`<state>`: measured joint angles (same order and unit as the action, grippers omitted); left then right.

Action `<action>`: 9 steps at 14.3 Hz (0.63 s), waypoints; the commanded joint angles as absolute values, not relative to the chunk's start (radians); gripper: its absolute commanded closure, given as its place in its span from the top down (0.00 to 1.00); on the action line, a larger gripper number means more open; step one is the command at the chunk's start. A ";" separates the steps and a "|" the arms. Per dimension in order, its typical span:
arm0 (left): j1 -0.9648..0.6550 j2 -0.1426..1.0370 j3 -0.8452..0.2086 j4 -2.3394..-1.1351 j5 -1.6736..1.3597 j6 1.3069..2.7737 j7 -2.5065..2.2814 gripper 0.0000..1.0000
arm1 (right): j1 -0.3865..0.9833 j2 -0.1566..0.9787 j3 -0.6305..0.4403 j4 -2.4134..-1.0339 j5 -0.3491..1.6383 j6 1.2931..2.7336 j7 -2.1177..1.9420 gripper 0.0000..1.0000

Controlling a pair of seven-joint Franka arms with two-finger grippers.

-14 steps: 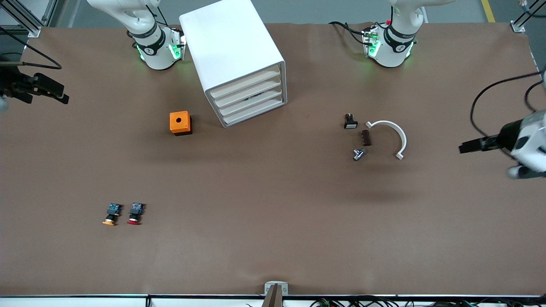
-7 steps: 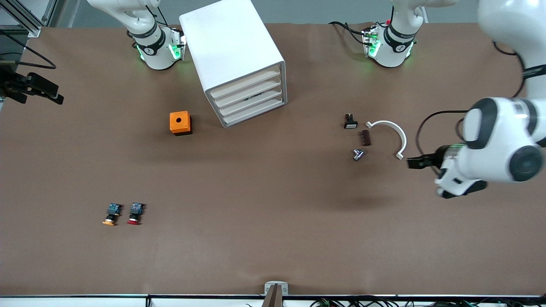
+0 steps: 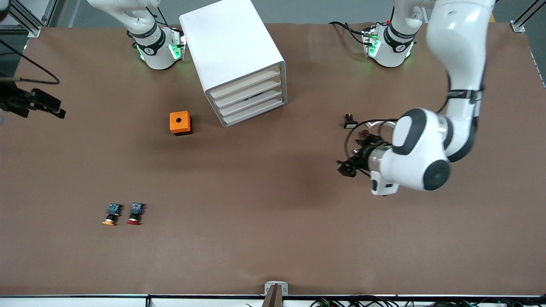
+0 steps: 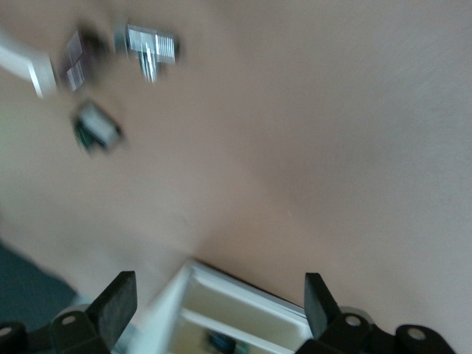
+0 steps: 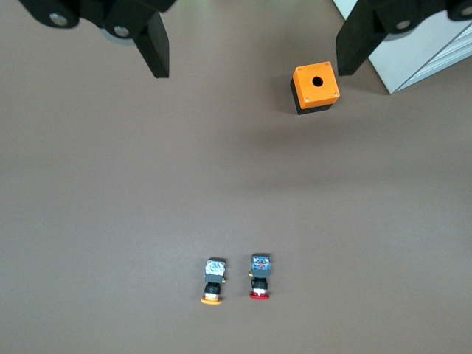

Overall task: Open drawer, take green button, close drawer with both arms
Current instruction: 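Reach the left gripper to the cabinet drawer handle while the right gripper advances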

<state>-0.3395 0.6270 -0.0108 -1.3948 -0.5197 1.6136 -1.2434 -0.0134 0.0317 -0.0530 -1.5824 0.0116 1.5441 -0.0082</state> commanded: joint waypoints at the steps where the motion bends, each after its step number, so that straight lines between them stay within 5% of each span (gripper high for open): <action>1: -0.370 0.716 -0.008 -1.318 -0.683 1.591 -1.473 1.00 | -0.043 0.138 -0.044 -1.552 0.000 1.551 -0.021 1.00; 9: -0.422 0.865 -0.081 -1.307 -0.905 1.588 -2.001 1.00 | -0.032 0.190 -0.041 -1.549 0.001 1.566 0.067 1.00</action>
<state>-0.4280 0.8219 -0.0613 -1.3409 -0.8853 1.6100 -1.8964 -0.0256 0.1933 -0.0516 -1.5651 0.0021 1.5839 0.0060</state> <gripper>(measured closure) 0.000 0.000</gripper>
